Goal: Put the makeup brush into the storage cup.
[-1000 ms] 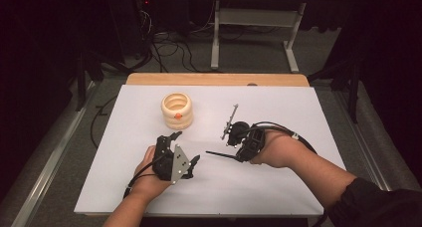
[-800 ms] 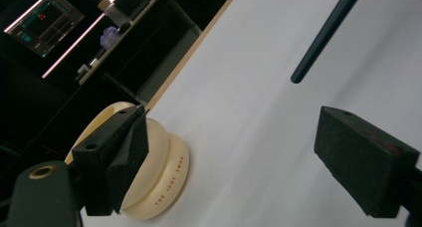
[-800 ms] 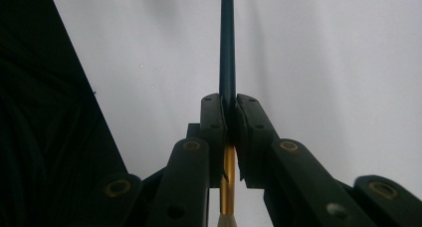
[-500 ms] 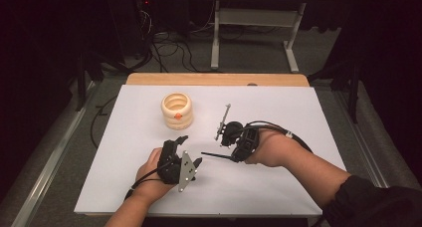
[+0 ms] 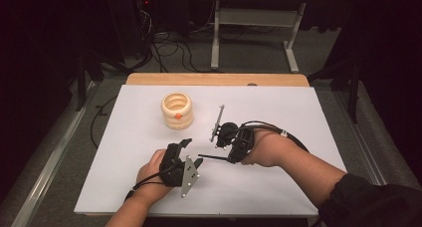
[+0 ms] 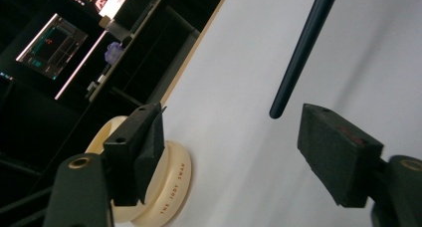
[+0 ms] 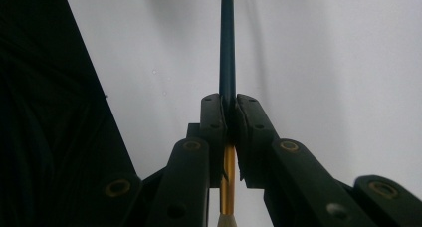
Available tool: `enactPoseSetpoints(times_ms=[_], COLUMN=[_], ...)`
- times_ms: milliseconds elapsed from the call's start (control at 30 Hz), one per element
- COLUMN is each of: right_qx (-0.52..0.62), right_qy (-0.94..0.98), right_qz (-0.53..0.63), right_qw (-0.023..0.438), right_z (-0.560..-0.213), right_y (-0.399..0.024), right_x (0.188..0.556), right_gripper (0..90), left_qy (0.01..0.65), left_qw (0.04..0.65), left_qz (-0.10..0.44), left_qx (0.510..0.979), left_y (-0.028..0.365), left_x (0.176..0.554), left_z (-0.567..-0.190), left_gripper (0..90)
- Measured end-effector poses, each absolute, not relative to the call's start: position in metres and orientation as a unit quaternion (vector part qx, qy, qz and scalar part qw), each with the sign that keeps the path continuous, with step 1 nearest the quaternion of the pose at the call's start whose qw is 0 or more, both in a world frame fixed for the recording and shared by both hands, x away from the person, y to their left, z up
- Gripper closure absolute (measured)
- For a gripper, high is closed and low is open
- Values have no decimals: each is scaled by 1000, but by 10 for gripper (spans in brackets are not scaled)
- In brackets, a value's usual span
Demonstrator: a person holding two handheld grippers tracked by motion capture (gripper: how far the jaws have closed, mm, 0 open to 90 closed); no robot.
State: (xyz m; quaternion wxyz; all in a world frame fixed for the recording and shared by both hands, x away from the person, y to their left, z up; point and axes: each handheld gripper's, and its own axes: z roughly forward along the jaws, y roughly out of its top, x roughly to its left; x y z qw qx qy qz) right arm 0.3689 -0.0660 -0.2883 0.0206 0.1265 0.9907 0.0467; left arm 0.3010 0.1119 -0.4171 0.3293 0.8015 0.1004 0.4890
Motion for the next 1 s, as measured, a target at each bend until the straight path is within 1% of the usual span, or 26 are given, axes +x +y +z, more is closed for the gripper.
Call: enactPoseSetpoints(times_ms=[400, 467, 600, 1000], right_qx=[120, 119, 122, 120], right_qy=[992, 992, 991, 992], right_qz=[40, 46, 41, 37], right_qw=[21, 21, 20, 20], right_z=[-290, -290, -290, -293], right_y=[-57, -56, -55, -51], right_x=[367, 367, 367, 368], right_gripper=[856, 856, 856, 856], left_qy=[79, 75, 64, 37], left_qw=[316, 308, 296, 292], left_qz=[503, 511, 516, 516], left_qx=[801, 799, 801, 805], left_y=[109, 108, 107, 106], left_x=[298, 298, 296, 293], left_z=[-421, -422, -423, -425], left_gripper=[376, 413, 452, 590])
